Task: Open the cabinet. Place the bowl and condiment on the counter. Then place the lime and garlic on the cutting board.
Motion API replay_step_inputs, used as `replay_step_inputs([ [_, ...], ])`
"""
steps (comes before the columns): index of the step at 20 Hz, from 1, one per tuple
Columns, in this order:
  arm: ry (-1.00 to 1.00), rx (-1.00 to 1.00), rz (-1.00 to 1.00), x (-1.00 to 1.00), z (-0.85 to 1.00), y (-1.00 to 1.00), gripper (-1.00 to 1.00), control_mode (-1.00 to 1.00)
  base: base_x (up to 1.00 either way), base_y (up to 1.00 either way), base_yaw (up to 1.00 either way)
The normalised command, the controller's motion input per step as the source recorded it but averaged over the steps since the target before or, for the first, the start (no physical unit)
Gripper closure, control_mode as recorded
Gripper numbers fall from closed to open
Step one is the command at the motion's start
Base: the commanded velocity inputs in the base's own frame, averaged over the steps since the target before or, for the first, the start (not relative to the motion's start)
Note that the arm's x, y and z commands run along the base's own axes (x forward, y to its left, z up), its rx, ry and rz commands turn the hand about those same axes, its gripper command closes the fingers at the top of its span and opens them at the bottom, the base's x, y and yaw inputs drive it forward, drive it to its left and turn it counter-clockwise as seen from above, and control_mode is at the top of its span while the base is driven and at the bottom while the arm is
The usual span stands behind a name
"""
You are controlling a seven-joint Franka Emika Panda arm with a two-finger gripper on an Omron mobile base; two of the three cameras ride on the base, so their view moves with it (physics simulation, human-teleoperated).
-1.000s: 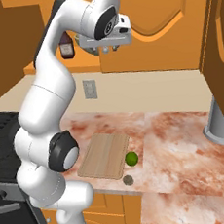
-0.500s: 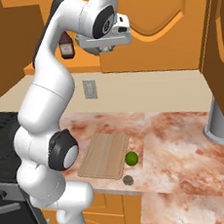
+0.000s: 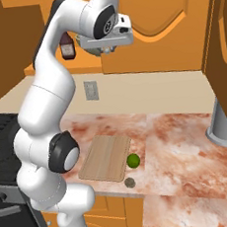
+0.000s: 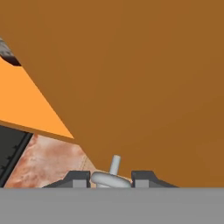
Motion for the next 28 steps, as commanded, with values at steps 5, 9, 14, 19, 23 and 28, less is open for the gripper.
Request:
replay_step_inputs([
  [5, 0.0, -0.05, -0.04, 0.0, -0.13, -0.22, 1.0, -1.0, 0.0, 0.0, 0.0],
  [9, 0.0, -0.02, -0.1, 0.0, -0.09, -0.36, 1.0, -1.0, 0.0, 0.0, 0.0],
  [14, 0.02, 0.0, -0.17, -0.01, -0.11, -0.56, 1.0, -1.0, 0.0, 0.0, 0.0],
  [19, 0.06, 0.0, -0.21, -0.25, -0.14, -0.76, 1.0, -1.0, 0.0, 0.0, 0.0],
  [23, 0.05, 0.0, -0.23, -0.51, -0.14, -0.76, 1.0, -1.0, 0.0, 0.0, 0.0],
  [28, 0.01, 0.0, -0.21, -0.63, -0.14, -0.8, 1.0, -1.0, 0.0, 0.0, 0.0],
])
